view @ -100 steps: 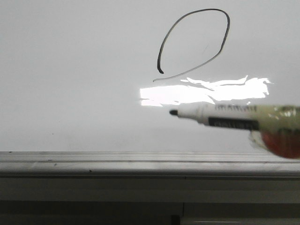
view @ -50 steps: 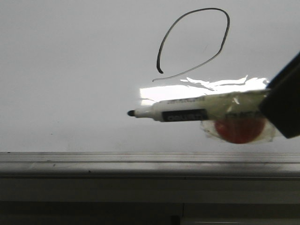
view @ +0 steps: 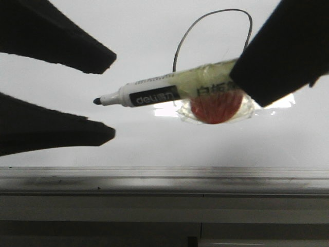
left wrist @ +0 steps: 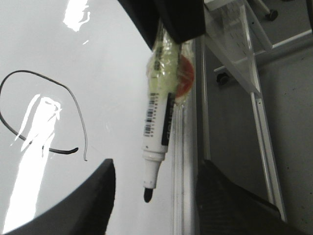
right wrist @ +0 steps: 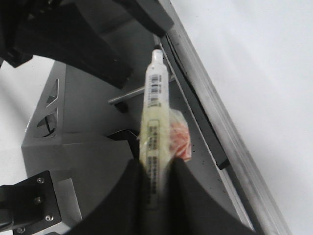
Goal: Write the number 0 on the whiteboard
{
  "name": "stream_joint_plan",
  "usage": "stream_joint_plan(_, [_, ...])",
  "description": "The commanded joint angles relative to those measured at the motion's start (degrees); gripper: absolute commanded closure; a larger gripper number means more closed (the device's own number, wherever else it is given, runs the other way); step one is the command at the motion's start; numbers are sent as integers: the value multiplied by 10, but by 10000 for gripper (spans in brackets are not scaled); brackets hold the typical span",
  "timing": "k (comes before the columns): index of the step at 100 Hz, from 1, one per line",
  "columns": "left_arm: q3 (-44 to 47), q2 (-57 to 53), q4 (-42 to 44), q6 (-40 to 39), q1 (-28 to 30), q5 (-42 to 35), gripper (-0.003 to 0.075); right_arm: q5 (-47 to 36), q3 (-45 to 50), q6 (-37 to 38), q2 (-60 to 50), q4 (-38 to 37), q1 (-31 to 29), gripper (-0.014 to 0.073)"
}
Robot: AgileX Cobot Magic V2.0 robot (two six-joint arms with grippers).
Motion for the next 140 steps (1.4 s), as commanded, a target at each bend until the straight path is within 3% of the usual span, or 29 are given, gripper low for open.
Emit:
stream_joint_plan(1, [-28,10,16,-3,1,-53,375,-15,-21,-4,-6,19,0,640])
stream_joint_plan(35, [-35,20,81,-3,-1,-86,427,-39,-21,-33,-6,40,28,640])
stream_joint_plan(57, [-35,20,82,-3,-1,-88,429,-76,-21,-33,-5,24,45,640])
stream_joint_plan(79, [-35,20,84,-3,-1,-88,495,-83,-21,-33,11,10,44,640])
stream_joint_plan(99, [-35,20,84,-3,-1,-89,505,-82,-21,-33,35,10,44,640])
stream_joint_plan(106, [-35,20,84,-3,-1,-88,551,-82,-21,-33,35,10,44,640])
stream_joint_plan(122, [-35,20,84,-3,-1,-83,739,-81,-22,-33,23,10,44,640])
stream_joint_plan(140, [-35,20,84,-3,-1,-83,740,-73,-22,-33,21,10,44,640])
